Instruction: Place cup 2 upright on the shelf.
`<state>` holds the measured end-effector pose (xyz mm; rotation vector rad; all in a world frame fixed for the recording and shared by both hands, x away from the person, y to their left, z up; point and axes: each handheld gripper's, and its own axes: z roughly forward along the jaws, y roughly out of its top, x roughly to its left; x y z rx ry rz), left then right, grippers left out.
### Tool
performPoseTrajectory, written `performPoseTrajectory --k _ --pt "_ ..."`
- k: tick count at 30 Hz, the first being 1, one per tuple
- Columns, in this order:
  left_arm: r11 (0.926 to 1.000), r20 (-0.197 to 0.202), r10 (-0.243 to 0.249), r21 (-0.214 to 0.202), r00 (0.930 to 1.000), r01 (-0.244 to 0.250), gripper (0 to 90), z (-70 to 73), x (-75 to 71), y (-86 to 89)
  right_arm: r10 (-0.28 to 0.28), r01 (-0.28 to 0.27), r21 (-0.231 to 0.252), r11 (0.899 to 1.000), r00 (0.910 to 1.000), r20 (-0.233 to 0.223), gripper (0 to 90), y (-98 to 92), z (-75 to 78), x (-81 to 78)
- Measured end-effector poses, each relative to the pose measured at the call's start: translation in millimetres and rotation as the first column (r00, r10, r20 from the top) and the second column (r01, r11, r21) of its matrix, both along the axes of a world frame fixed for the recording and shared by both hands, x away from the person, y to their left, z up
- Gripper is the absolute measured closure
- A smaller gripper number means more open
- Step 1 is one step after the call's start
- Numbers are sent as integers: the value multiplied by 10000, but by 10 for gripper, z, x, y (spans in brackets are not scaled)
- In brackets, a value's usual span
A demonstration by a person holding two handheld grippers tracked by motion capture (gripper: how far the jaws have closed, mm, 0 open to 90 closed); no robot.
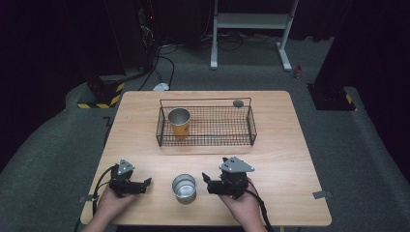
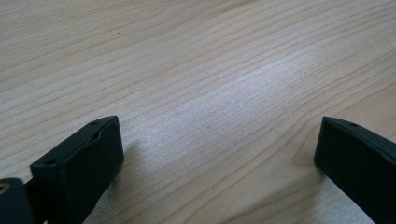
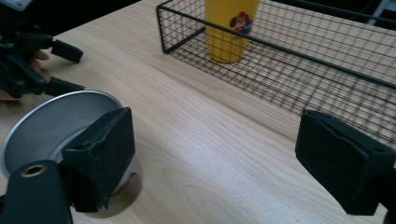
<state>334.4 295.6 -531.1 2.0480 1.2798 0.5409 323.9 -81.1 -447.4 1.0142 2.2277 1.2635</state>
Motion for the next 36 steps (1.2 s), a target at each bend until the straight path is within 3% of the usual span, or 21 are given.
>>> performPoseTrajectory --k 12,25,36 --pt "10000 -19 7 -37 10000 -7 17 0 -1 0 914 -915 180 9956 9958 57 123 222 15 -150" --pt "10000 6 -39 -8 10000 39 17 0 10 6 2020 -2019 233 9791 9794 -56 102 510 -59 -246" --pt "10000 7 -45 -7 10000 45 17 1 11 6 2335 -2336 373 9716 9723 79 92 593 -91 -296"
